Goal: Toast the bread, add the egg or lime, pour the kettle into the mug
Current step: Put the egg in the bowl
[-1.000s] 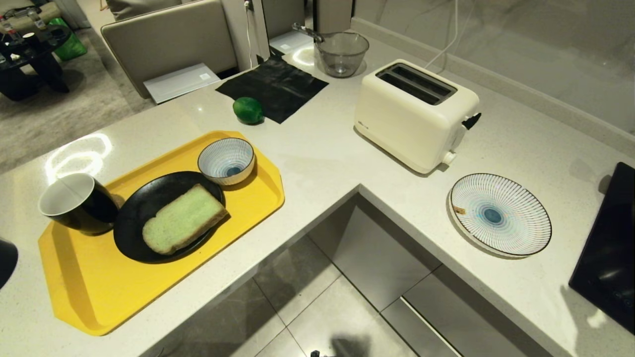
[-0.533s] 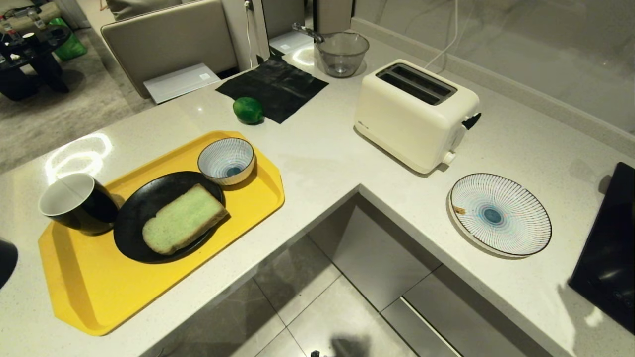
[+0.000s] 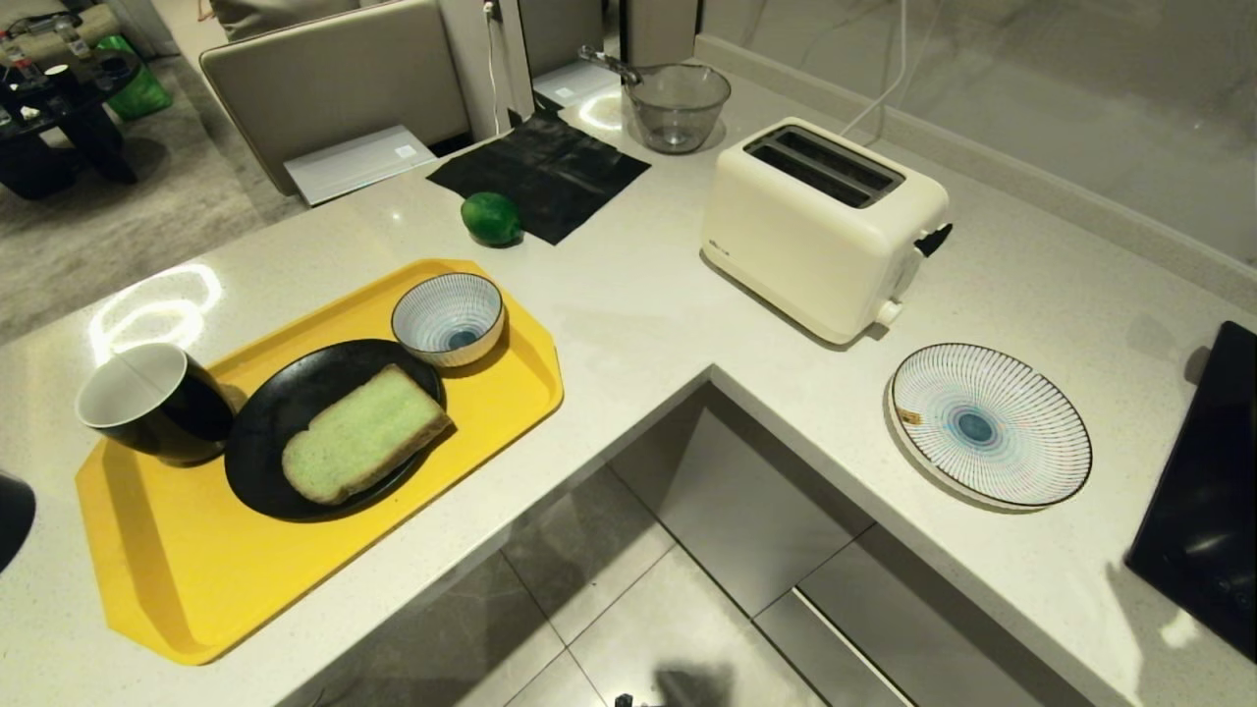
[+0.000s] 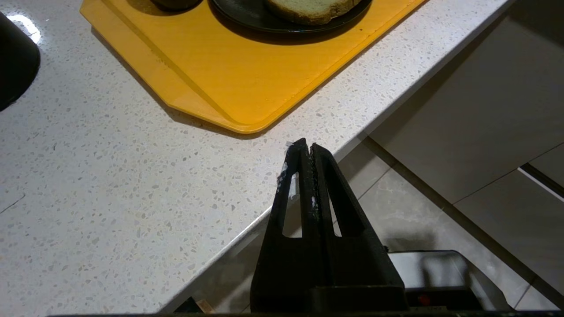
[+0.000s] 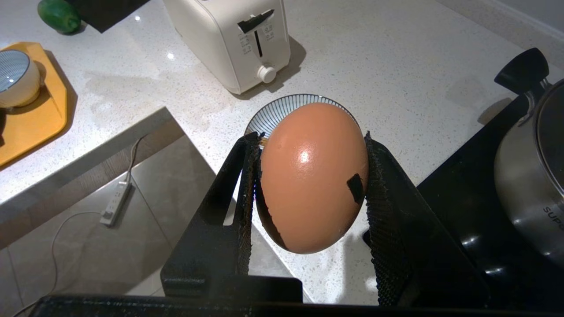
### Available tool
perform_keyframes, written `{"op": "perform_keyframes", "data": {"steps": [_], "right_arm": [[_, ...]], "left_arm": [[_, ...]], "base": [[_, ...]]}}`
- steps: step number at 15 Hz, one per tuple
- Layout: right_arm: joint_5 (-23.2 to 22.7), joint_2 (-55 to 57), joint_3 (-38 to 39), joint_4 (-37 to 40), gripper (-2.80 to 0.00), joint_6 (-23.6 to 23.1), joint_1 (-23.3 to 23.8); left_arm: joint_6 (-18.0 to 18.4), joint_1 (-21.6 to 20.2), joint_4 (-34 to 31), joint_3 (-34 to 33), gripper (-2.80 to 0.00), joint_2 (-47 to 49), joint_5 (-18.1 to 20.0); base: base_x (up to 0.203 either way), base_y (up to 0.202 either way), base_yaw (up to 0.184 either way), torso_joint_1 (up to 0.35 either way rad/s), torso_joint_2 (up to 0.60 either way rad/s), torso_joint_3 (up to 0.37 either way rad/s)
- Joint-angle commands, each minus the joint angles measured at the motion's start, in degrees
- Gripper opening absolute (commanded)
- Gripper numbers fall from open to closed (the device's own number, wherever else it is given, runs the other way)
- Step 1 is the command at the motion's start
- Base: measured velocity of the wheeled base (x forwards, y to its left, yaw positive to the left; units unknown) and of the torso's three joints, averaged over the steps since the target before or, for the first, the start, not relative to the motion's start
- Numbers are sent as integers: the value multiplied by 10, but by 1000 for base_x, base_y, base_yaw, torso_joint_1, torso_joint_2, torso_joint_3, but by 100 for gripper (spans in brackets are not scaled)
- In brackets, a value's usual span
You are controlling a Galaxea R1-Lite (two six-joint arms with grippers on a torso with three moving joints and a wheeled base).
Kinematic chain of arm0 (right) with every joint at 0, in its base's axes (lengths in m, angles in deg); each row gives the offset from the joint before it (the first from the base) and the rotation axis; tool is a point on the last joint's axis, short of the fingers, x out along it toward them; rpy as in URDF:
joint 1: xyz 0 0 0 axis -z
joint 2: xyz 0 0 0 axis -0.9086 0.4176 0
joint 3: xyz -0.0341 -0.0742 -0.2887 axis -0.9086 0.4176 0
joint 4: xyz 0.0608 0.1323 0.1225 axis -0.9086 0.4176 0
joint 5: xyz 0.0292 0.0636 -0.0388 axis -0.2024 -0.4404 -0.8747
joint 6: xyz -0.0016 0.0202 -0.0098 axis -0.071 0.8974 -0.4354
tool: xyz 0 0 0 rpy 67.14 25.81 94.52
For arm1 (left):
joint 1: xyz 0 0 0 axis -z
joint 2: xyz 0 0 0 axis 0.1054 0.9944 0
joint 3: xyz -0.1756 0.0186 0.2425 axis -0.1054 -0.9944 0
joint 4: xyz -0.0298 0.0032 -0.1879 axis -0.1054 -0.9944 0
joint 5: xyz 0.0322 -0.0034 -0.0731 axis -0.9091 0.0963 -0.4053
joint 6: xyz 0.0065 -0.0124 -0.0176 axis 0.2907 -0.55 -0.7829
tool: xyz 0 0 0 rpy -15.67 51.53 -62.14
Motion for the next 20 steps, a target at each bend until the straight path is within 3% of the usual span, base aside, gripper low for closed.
{"op": "perform_keyframes", "data": {"steps": [1,5,13,20], "right_arm": [[0,0,-1,0,-280,0,0],[0,0,-4,1,-280,0,0],[0,0,-5,0,-280,0,0],[1,18,-5,2,-280,-1,0]], "left_arm": [[0,0,0,0,-280,0,0],[0,0,0,0,-280,0,0],[0,0,1,0,-280,0,0],[0,0,0,0,-280,0,0]], "base": [[0,0,0,0,0,0],[0,0,0,0,0,0],[-170,0,1,2,-1,5],[0,0,0,0,0,0]]}}
